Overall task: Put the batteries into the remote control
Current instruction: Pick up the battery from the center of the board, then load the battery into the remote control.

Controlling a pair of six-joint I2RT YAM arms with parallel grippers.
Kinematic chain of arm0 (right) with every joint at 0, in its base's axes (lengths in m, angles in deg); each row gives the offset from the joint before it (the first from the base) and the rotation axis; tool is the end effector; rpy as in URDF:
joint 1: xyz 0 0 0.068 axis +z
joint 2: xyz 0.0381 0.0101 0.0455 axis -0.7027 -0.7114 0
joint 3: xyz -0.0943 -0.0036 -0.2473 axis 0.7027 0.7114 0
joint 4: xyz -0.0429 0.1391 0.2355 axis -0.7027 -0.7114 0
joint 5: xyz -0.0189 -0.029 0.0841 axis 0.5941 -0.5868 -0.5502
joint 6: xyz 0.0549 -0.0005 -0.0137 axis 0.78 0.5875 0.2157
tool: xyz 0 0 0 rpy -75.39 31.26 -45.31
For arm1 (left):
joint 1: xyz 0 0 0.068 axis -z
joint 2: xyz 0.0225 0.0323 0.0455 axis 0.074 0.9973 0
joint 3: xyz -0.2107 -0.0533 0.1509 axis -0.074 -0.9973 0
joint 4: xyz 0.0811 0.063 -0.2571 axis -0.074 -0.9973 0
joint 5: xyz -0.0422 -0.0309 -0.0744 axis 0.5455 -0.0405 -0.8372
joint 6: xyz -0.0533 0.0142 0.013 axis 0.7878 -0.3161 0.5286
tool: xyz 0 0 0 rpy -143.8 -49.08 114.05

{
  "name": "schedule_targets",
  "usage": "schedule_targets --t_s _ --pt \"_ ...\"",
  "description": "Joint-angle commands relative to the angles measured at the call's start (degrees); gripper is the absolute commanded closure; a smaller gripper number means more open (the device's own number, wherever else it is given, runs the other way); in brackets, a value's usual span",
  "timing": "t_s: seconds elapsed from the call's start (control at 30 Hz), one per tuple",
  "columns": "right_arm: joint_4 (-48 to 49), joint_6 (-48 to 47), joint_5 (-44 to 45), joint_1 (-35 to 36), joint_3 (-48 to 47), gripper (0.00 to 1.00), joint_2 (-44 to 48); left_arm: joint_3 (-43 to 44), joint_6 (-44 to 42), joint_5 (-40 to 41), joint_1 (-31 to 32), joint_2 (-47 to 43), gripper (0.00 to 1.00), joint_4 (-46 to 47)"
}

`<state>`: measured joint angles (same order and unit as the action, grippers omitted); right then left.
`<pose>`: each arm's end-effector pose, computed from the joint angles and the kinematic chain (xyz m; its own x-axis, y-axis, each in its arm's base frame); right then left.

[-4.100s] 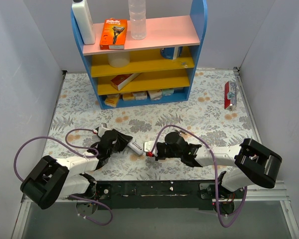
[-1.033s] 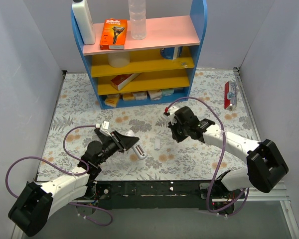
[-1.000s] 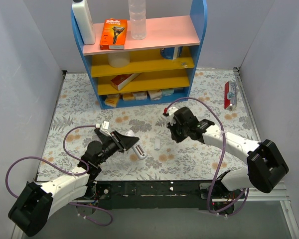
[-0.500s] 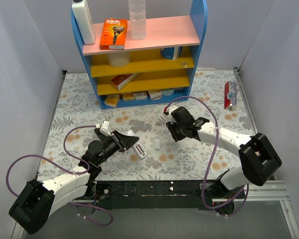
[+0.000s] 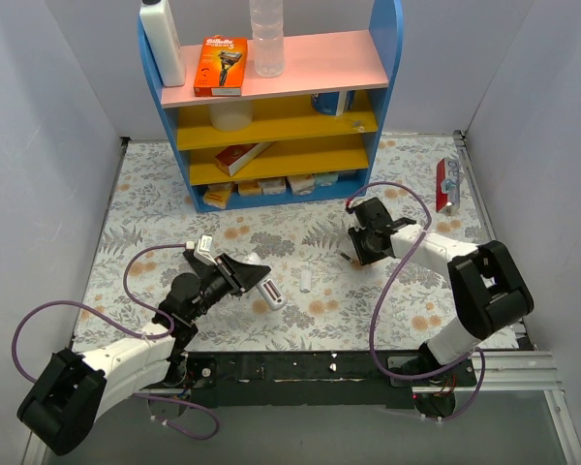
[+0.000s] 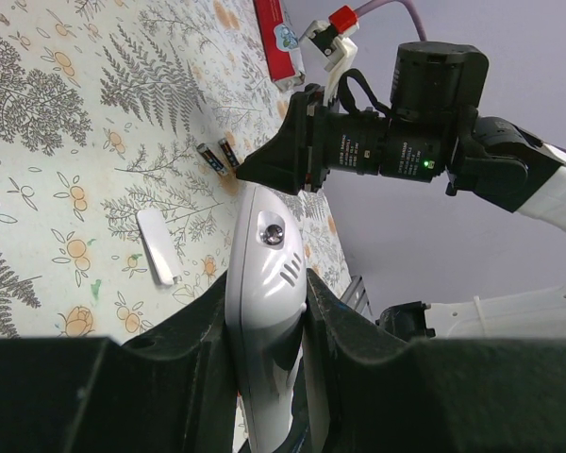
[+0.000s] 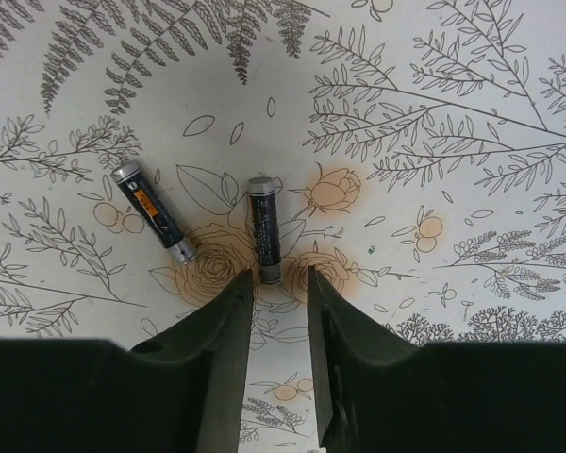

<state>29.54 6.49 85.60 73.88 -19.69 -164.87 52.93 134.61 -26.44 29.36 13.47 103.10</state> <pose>0.2791 0.1479 0.1522 -0.7759 -0.3498 -0.5250 -0.3405 0.9328 -0.1182 0.1534 -0.1114 0.1498 -0.6931 -0.7044 0.1531 -0.1598 -0.0569 -0.9855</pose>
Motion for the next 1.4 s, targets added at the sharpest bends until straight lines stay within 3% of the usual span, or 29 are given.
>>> schedule_targets --t_s 0.0,0.2,0.3,0.33,0.47,0.63,0.9,1.13,1.37 --pt "1.7 -0.3 -0.4 -1.0 -1.4 0.65 -2.1 -3.4 -0.4 0.0 0.1 0.3 1.0 2.1" --pt "2.7 -1.2 -2.0 -1.1 -1.0 0.72 -3.8 -3.6 -0.4 -0.1 0.1 0.6 1.0 3.0" --pt "2.6 -1.5 -2.4 -1.1 -1.0 0.81 -4.2 -3.9 0.2 -0.3 0.1 0.8 1.0 4.1" --pt "2.5 -1.5 -2.4 -1.1 -1.0 0.89 -4.2 -4.0 0.2 -0.3 0.1 1.0 1.0 4.3" --pt "1.2 -1.4 -2.7 -1.1 -1.0 0.99 -2.3 -4.2 0.9 -0.5 0.1 1.5 1.0 5.6" --pt "0.2 -1.2 -6.1 -0.1 -1.4 0.99 4.7 -5.2 1.8 -0.2 0.1 3.1 1.0 10.5" --pt "-4.2 -0.5 -7.8 12.1 -6.7 0.99 13.8 -6.6 4.2 2.0 0.1 8.1 1.0 18.9" --pt "-8.0 1.7 -8.8 25.2 -13.5 0.99 13.6 -7.6 6.4 5.7 0.1 11.4 1.0 22.8" --pt "-11.5 3.1 -7.8 32.7 -19.6 0.99 10.3 -7.7 7.5 6.2 0.1 15.8 1.0 27.2"
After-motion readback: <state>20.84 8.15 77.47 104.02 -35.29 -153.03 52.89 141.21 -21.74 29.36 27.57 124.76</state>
